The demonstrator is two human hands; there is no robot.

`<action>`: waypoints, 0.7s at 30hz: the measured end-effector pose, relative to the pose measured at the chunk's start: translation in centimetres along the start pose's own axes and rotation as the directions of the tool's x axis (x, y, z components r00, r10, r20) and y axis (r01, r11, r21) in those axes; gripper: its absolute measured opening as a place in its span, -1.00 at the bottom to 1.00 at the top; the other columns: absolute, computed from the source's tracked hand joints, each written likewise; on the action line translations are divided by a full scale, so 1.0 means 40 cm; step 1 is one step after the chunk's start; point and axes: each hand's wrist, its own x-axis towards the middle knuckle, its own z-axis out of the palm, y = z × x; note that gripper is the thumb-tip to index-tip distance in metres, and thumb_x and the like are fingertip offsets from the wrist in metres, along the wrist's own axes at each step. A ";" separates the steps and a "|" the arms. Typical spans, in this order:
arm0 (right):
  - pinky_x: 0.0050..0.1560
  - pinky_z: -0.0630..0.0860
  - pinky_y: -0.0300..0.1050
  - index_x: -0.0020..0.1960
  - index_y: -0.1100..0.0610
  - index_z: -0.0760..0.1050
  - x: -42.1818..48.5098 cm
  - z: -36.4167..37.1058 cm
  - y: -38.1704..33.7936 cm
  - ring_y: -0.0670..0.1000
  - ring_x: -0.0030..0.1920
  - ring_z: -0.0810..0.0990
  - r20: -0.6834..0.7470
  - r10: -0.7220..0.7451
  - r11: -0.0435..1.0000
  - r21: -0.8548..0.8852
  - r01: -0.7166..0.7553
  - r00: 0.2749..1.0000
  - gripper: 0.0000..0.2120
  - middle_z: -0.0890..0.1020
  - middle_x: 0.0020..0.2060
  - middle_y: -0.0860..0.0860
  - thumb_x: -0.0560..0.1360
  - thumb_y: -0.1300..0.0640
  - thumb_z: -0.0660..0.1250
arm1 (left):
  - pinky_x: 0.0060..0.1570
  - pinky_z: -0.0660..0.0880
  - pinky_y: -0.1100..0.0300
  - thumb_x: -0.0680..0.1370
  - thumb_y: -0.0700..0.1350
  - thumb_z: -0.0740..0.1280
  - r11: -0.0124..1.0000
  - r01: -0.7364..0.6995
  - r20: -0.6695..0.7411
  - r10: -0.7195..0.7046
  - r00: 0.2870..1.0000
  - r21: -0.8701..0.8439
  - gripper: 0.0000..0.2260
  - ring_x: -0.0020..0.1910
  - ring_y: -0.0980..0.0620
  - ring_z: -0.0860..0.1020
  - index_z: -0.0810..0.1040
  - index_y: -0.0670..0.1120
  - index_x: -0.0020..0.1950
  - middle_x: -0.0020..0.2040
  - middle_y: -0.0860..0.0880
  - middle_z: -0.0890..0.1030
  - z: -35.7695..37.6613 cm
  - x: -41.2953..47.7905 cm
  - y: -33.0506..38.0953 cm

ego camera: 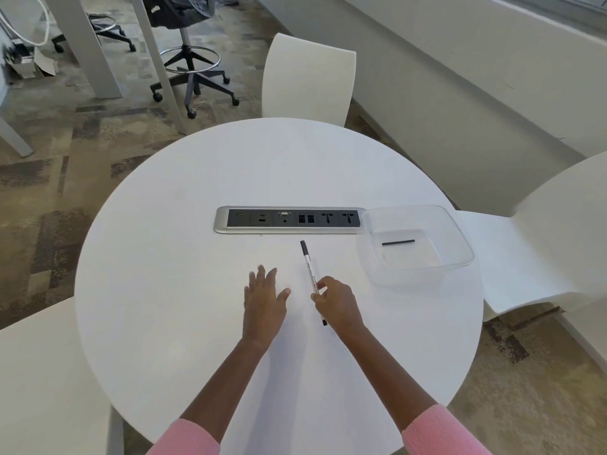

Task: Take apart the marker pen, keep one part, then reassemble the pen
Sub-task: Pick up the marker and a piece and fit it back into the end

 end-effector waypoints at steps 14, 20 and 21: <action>-0.06 0.54 -0.01 0.11 0.25 0.38 0.044 0.087 -0.004 0.23 -0.14 0.62 -0.027 0.096 0.992 -0.078 -0.098 0.995 -0.78 0.60 -0.05 0.23 0.48 0.22 0.23 | 0.29 0.29 -0.22 0.53 -0.03 0.29 0.897 -0.126 0.124 0.081 0.989 0.424 -0.50 0.40 -0.27 0.30 0.33 -0.22 0.40 0.43 -0.25 0.31 0.036 0.040 -0.109; -0.06 0.52 0.02 0.09 0.25 0.38 0.044 0.098 -0.003 0.25 -0.10 0.59 -0.037 0.107 0.989 -0.099 -0.110 0.994 -0.79 0.56 -0.01 0.22 0.47 0.22 0.22 | 0.02 0.49 -0.22 0.47 0.04 0.07 0.858 -0.182 0.172 0.111 0.979 0.481 -0.50 0.16 -0.26 0.55 0.53 -0.23 0.22 0.23 -0.26 0.55 0.050 0.043 -0.133; -0.07 0.51 0.02 0.09 0.25 0.38 0.044 0.100 -0.002 0.25 -0.09 0.58 -0.038 0.108 0.989 -0.098 -0.111 0.993 -0.79 0.55 -0.01 0.22 0.47 0.22 0.22 | 0.04 0.48 -0.23 0.48 0.03 0.06 0.859 -0.189 0.176 0.117 0.977 0.476 -0.50 0.18 -0.27 0.54 0.52 -0.24 0.24 0.25 -0.26 0.53 0.051 0.041 -0.134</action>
